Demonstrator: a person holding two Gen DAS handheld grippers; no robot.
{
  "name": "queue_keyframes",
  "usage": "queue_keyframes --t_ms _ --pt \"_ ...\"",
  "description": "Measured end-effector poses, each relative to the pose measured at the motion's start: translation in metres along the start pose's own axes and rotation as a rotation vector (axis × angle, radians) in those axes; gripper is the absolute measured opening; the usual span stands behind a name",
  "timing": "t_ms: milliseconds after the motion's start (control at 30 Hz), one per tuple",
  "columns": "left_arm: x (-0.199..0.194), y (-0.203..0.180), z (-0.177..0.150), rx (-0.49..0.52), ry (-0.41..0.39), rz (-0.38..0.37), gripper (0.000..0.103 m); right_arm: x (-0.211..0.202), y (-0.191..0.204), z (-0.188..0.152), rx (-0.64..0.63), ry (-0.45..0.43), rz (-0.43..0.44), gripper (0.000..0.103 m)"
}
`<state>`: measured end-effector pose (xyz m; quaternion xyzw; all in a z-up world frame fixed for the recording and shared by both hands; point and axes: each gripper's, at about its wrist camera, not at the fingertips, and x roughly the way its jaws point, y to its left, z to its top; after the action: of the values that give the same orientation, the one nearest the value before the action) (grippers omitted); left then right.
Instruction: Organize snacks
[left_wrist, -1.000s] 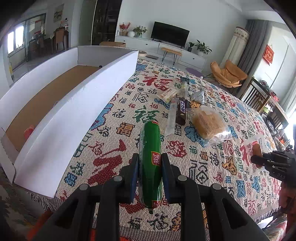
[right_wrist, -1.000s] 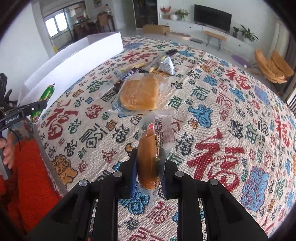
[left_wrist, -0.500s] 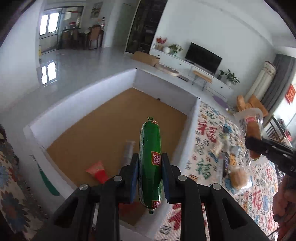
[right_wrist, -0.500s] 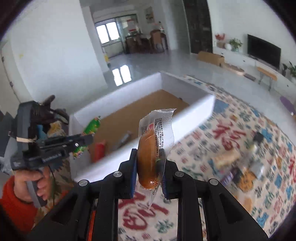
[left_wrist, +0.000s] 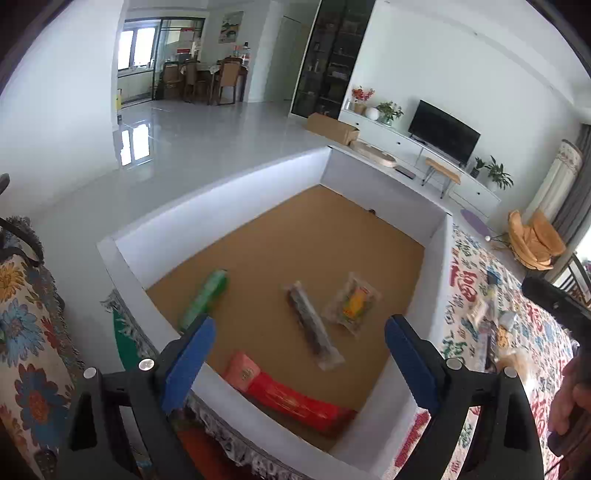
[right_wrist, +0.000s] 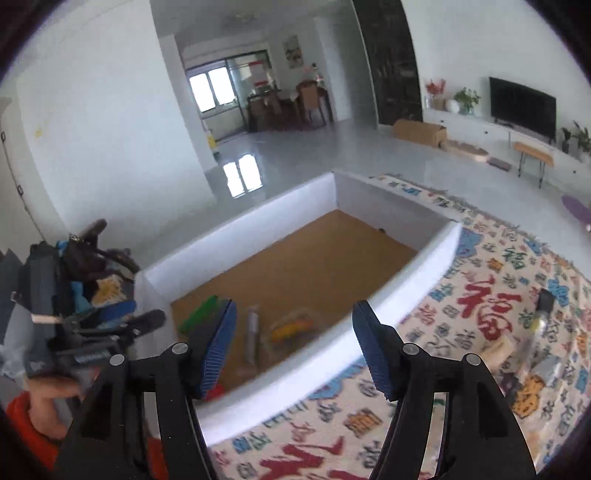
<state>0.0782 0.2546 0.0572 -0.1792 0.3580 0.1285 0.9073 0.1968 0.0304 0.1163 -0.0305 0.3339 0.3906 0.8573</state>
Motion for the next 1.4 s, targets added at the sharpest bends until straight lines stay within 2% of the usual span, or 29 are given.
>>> queue_keyframes --t_ms 67,200,300,367,467,567,700,833,1167,1267,1333,1400 --pt "-0.008 -0.024 -0.016 0.034 0.018 -0.059 0.093 -0.019 -0.029 -0.03 -0.001 0.002 -0.09 0.068" --pt "-0.018 -0.094 -0.055 0.163 0.072 -0.204 0.093 -0.07 -0.105 -0.098 0.058 -0.002 -0.295 0.068" --pt "-0.01 -0.146 -0.081 0.233 0.147 -0.301 0.095 -0.113 -0.16 -0.152 0.128 0.014 -0.465 0.068" --pt "0.003 -0.179 -0.097 0.27 0.204 -0.324 0.095 -0.136 -0.195 -0.189 0.197 0.064 -0.564 0.068" --pt "0.028 -0.223 -0.12 0.325 0.246 -0.295 0.095 -0.167 -0.233 -0.24 0.323 0.1 -0.643 0.068" --pt "0.055 -0.239 -0.134 0.341 0.261 -0.238 0.095 -0.18 -0.247 -0.271 0.39 0.12 -0.672 0.068" --pt "0.078 -0.241 -0.148 0.366 0.253 -0.162 0.095 -0.175 -0.25 -0.286 0.418 0.135 -0.658 0.069" --pt "0.083 -0.23 -0.163 0.393 0.234 -0.139 0.095 -0.176 -0.251 -0.284 0.418 0.143 -0.671 0.077" --pt "0.088 -0.226 -0.168 0.373 0.224 -0.105 0.096 -0.17 -0.252 -0.284 0.412 0.146 -0.689 0.079" --pt "0.09 -0.23 -0.171 0.399 0.23 -0.097 0.101 -0.17 -0.252 -0.285 0.407 0.147 -0.696 0.08" --pt "0.092 -0.237 -0.175 0.439 0.232 -0.065 0.103 -0.17 -0.251 -0.285 0.409 0.147 -0.694 0.08" --pt "0.092 -0.238 -0.175 0.44 0.23 -0.065 0.103 -0.17 -0.251 -0.285 0.411 0.146 -0.692 0.08"
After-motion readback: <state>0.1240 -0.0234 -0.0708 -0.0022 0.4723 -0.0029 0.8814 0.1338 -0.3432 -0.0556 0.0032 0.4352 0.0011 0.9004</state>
